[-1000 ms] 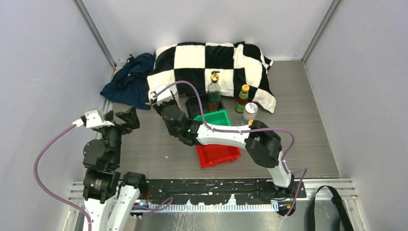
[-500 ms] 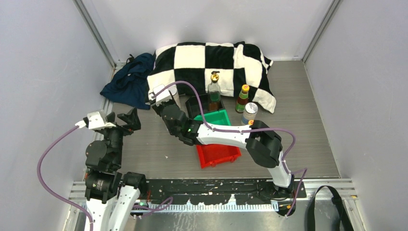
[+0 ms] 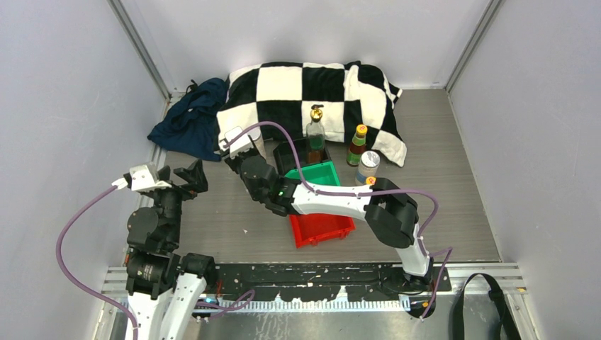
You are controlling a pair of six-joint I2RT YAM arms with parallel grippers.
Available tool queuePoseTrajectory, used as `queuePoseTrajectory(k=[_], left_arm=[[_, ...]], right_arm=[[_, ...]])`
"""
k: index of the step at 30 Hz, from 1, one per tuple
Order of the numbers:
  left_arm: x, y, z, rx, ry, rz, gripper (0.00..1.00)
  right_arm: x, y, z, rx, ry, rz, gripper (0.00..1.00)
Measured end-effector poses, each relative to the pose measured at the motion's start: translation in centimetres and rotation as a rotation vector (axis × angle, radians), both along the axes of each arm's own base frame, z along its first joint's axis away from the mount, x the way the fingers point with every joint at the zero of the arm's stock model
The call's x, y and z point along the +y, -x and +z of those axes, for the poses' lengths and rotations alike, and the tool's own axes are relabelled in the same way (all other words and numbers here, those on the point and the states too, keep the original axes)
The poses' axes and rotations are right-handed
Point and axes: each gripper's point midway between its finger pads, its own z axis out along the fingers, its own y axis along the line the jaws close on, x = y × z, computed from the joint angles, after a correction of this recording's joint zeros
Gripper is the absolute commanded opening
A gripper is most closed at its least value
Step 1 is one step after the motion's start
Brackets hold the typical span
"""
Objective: Organize the condiment bottles
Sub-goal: Pick up the bottle from the center of the board.
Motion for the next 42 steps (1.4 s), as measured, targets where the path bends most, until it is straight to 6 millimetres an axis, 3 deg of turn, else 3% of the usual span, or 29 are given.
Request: queuePoseTrajectory(k=[13, 29, 36, 42], left_arm=[[0.1, 0.0, -0.3, 0.003, 0.0, 0.008, 0.88], [0.2, 0.1, -0.5, 0.003, 0.001, 0.012, 0.88], [0.2, 0.0, -0.6, 0.005, 0.001, 0.012, 0.88], [0.2, 0.0, -0.6, 0.006, 0.001, 0.012, 0.88]], right_arm=[[-0.1, 0.8, 0.2, -0.019, 0.049, 0.037, 0.01], [-1.7, 1.3, 5.0, -0.092, 0.026, 0.042, 0.01], [-4.2, 0.5, 7.7, -0.119, -0.012, 0.023, 0.01], [-8.2, -1.9, 10.2, -0.138, -0.056, -0.027, 0.01]])
